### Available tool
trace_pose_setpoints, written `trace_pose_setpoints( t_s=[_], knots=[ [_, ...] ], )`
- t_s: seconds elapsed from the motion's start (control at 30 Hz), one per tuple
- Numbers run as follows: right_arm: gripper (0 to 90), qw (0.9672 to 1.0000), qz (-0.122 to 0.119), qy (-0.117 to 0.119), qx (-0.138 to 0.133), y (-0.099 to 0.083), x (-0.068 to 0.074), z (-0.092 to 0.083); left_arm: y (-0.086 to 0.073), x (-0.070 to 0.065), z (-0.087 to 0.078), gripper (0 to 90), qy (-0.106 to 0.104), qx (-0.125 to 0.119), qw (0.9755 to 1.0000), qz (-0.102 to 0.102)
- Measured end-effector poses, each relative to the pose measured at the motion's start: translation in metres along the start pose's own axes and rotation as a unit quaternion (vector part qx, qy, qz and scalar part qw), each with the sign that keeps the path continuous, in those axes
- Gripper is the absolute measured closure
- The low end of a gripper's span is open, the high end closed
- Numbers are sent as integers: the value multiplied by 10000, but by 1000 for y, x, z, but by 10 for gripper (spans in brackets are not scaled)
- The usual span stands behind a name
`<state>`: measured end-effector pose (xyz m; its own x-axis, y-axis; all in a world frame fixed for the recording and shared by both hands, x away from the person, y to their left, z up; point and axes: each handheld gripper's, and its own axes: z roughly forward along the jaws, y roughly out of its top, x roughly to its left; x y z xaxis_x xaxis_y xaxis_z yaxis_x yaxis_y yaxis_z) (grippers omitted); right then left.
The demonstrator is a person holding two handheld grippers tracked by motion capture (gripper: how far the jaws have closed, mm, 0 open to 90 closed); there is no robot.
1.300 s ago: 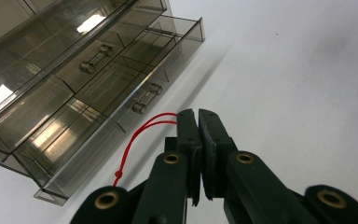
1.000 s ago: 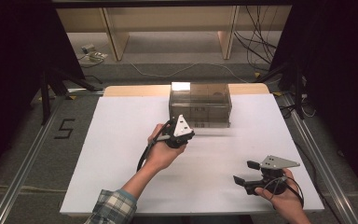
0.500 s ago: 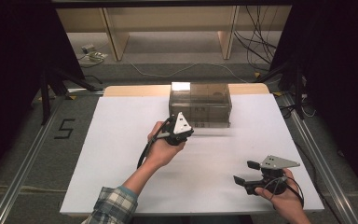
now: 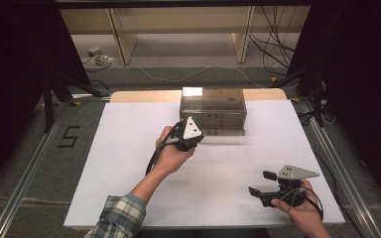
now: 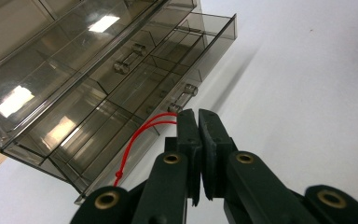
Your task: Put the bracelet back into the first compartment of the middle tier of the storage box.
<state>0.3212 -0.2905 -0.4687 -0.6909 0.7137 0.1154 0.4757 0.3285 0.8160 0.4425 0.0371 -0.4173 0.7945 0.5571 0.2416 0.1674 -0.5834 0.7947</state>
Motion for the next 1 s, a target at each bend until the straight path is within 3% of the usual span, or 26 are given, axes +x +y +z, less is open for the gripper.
trace_pose_setpoints(
  t_s=[1.0],
  knots=[
    [181,10000,53,-21,14,0,0,0,8,16,5,878,98,90,9999,90]
  ],
)
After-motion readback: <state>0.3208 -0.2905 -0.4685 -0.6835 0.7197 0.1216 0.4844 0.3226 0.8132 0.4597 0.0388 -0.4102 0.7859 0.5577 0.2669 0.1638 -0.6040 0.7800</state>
